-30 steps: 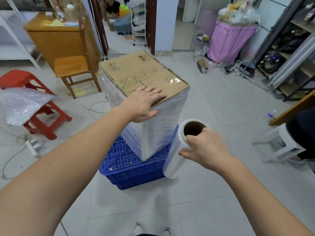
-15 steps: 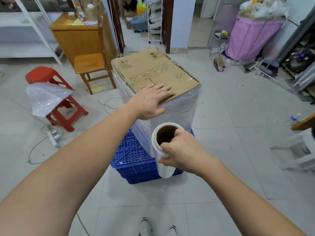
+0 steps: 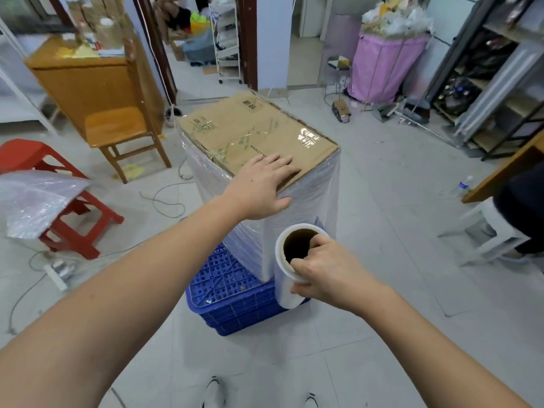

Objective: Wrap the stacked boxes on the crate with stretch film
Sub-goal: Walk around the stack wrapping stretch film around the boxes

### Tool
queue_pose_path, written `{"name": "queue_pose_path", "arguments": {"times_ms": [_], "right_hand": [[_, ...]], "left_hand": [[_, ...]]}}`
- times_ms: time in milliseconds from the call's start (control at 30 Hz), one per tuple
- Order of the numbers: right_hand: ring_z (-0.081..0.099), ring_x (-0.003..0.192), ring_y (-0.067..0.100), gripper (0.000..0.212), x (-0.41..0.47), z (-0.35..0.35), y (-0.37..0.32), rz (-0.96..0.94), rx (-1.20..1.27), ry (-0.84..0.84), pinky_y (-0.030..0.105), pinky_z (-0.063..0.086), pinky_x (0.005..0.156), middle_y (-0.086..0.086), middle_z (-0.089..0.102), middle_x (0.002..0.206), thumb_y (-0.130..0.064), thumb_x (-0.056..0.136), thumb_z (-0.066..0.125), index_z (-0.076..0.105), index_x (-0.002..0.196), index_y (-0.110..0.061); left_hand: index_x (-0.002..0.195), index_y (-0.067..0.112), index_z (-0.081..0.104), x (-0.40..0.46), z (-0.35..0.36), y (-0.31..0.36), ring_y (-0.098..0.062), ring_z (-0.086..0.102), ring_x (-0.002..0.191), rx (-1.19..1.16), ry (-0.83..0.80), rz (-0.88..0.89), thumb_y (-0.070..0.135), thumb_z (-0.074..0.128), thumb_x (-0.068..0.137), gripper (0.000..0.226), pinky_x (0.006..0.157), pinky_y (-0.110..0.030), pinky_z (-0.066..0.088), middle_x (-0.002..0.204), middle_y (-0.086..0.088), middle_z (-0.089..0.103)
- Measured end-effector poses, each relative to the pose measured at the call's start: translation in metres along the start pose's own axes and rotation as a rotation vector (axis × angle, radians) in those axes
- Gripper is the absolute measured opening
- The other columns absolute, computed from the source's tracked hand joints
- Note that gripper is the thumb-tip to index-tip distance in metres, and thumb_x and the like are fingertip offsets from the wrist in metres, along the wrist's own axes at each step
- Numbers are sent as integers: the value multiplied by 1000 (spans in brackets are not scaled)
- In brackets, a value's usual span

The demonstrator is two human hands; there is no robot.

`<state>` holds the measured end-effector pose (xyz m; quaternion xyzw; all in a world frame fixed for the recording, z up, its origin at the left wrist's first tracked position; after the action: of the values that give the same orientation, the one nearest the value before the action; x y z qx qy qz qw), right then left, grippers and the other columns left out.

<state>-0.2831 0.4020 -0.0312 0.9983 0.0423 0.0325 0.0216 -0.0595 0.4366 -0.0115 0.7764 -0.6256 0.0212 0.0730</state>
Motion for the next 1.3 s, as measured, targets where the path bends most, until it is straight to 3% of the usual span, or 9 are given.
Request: {"name": "queue_pose_path", "arguments": {"times_ms": [200, 300, 367, 467, 567, 700, 800, 1000, 1300], "right_hand": [[41, 41, 19, 42, 10, 1, -37, 383, -109, -33, 26, 43, 60, -4, 49, 44, -24, 47, 88, 51, 66, -19], [29, 41, 22, 40, 20, 5, -57, 606, -141, 31, 25, 32, 58, -4, 46, 42, -15, 44, 80, 48, 67, -19], [32, 50, 21, 42, 27, 7, -69, 764, -108, -17, 28, 33, 59, -4, 44, 46, -33, 59, 80, 41, 70, -21], [50, 74, 20, 55, 36, -1, -72, 984, -105, -92, 28, 30, 66, -6, 57, 62, -75, 80, 55, 49, 72, -21], [45, 76, 19, 59, 42, -12, -68, 1043, -16, -134, 29, 27, 65, -7, 49, 63, -80, 80, 49, 50, 68, -22], [42, 83, 20, 47, 29, -11, -66, 988, 11, -158, 28, 28, 65, -8, 45, 63, -68, 87, 52, 53, 73, -23], [45, 86, 20, 40, 16, -7, -68, 754, 25, -164, 26, 28, 66, -9, 44, 60, -58, 83, 59, 59, 71, -20], [33, 70, 19, 40, 27, -28, -88, 423, 79, -16, 34, 52, 67, -12, 25, 53, -44, 71, 71, 36, 63, -27], [35, 72, 17, 28, 71, -29, -96, 261, 137, 6, 35, 47, 84, -10, 37, 58, -44, 77, 70, 66, 67, -18]], "left_hand": [[165, 36, 15, 5, -29, -42, -19, -2, 159, -121, -328, 280, 80, 71, 74, 115, 126, -42, -1, 174, 4, 3], [165, 39, 4, 4, -27, -66, -17, 1, 159, 63, -268, 445, 76, 77, 71, 125, 129, -43, 6, 174, 6, 0], [166, 36, 6, 0, -19, -73, -19, 6, 160, 96, -174, 488, 72, 75, 77, 118, 129, -44, 12, 174, 3, 6], [165, 35, 7, -4, -9, -76, -23, 6, 160, 129, -83, 528, 77, 65, 80, 112, 130, -46, 6, 174, 0, 9], [165, 34, 8, -5, -9, -79, -29, 8, 160, 143, -80, 518, 79, 60, 81, 109, 129, -49, 6, 173, -5, 11], [166, 31, 2, -1, -11, -71, -31, 9, 159, 255, -94, 525, 81, 50, 86, 106, 128, -52, 12, 173, -7, 9], [166, 31, 2, 3, -12, -68, -30, 10, 159, 263, -105, 512, 81, 50, 86, 105, 127, -53, 13, 174, -6, 8], [165, 32, 2, 0, -7, -71, -30, 10, 159, 265, -90, 515, 81, 50, 86, 105, 128, -51, 12, 174, -6, 9], [166, 30, 9, -2, -7, -71, -31, 18, 157, 283, -58, 505, 82, 51, 84, 106, 127, -50, 17, 172, -7, 17]]}}
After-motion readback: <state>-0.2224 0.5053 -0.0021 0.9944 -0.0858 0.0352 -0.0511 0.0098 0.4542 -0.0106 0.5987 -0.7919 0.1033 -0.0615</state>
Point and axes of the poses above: each hand's wrist, its own x-axis towards the middle knuckle, its own z-axis out of the palm, y = z × x, the point moved 1 cm from there along x, towards the middle knuckle
